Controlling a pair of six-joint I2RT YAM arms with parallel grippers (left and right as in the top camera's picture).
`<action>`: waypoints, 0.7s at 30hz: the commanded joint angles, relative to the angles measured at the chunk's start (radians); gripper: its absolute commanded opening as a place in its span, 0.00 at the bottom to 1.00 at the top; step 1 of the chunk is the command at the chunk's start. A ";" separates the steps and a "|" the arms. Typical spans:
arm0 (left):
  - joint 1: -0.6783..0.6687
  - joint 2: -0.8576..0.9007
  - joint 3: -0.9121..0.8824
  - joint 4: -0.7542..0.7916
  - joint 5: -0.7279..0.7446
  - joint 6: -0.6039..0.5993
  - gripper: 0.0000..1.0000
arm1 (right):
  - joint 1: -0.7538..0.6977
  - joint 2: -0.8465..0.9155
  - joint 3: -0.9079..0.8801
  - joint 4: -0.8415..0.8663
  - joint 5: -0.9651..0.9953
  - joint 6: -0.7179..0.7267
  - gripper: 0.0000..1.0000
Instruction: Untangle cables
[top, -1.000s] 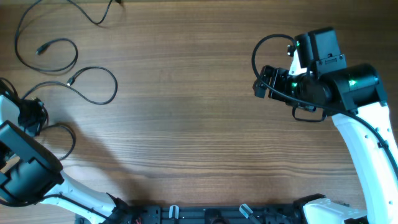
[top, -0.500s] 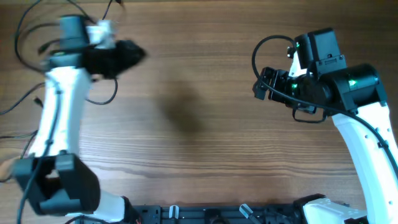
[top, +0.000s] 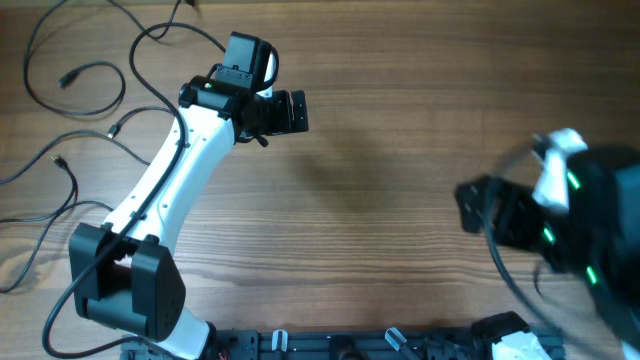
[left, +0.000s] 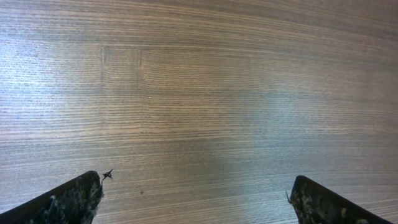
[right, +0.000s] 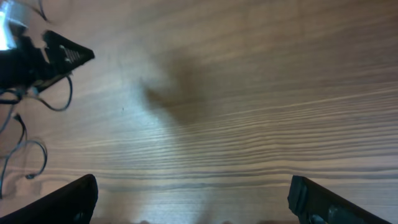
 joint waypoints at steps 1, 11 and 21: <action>0.002 0.002 -0.003 0.000 -0.016 -0.006 1.00 | -0.003 -0.185 -0.046 -0.014 0.109 0.011 1.00; 0.002 0.002 -0.003 0.002 0.005 -0.013 1.00 | -0.003 -0.328 -0.173 -0.015 0.162 0.321 1.00; 0.002 0.002 -0.003 0.002 0.005 -0.013 1.00 | -0.003 -0.328 -0.173 -0.015 0.162 0.458 1.00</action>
